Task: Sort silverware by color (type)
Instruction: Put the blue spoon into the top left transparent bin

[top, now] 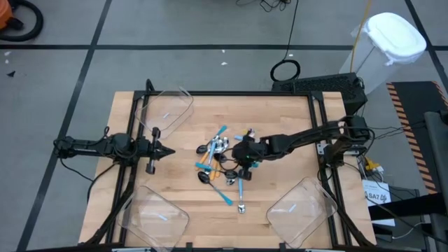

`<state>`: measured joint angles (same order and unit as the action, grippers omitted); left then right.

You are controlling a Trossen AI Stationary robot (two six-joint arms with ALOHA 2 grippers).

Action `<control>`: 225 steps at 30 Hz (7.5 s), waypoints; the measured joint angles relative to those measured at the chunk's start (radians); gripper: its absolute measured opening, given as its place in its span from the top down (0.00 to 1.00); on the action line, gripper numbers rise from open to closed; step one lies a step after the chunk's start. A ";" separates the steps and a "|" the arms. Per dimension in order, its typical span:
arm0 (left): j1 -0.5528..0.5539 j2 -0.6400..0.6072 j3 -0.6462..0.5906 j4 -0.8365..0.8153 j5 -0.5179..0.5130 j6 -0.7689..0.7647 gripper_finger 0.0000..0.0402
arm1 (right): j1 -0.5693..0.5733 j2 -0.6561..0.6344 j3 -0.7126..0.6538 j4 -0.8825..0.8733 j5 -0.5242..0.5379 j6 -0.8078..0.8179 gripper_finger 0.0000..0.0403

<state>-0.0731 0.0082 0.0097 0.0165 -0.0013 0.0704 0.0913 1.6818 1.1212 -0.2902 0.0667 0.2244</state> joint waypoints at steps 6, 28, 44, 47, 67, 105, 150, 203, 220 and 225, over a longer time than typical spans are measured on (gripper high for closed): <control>0.000 0.000 0.000 0.016 -0.006 0.003 0.98 | 0.040 0.001 0.130 -0.058 0.086 -0.006 0.97; 0.000 0.000 0.000 0.137 -0.125 -0.028 0.94 | -0.004 0.000 0.295 -0.042 0.120 -0.157 0.97; 0.000 0.216 0.051 0.357 -0.212 -0.005 0.39 | -0.128 0.000 0.295 0.269 0.004 -0.244 0.97; -0.001 0.321 0.116 0.354 -0.214 0.008 0.36 | -0.140 0.000 0.295 0.281 -0.028 -0.249 0.97; -0.093 1.087 0.413 0.510 -0.263 -0.092 0.35 | -0.100 0.005 0.263 0.269 -0.041 -0.321 0.97; -0.089 1.523 0.547 0.920 -0.410 -0.064 0.35 | -0.061 0.006 -0.173 1.221 0.173 -0.224 0.96; -0.077 1.479 0.634 0.533 -0.528 -0.162 0.99 | -0.054 0.000 -0.172 1.050 0.197 -0.260 0.85; 0.007 1.346 0.634 0.221 -0.264 -0.259 0.99 | -0.114 -0.004 -0.148 1.046 -0.046 -0.246 0.84; 0.019 1.346 0.634 0.224 -0.200 -0.257 0.99 | -0.117 0.002 -0.148 1.050 -0.097 -0.232 0.77; 0.019 1.346 0.634 0.224 -0.199 -0.257 0.99 | -0.117 0.002 -0.148 1.050 -0.096 -0.233 0.81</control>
<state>-0.0540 1.3544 0.6441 0.2401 -0.2001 -0.1867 -0.0257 1.6840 0.9733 0.7598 -0.0292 -0.0090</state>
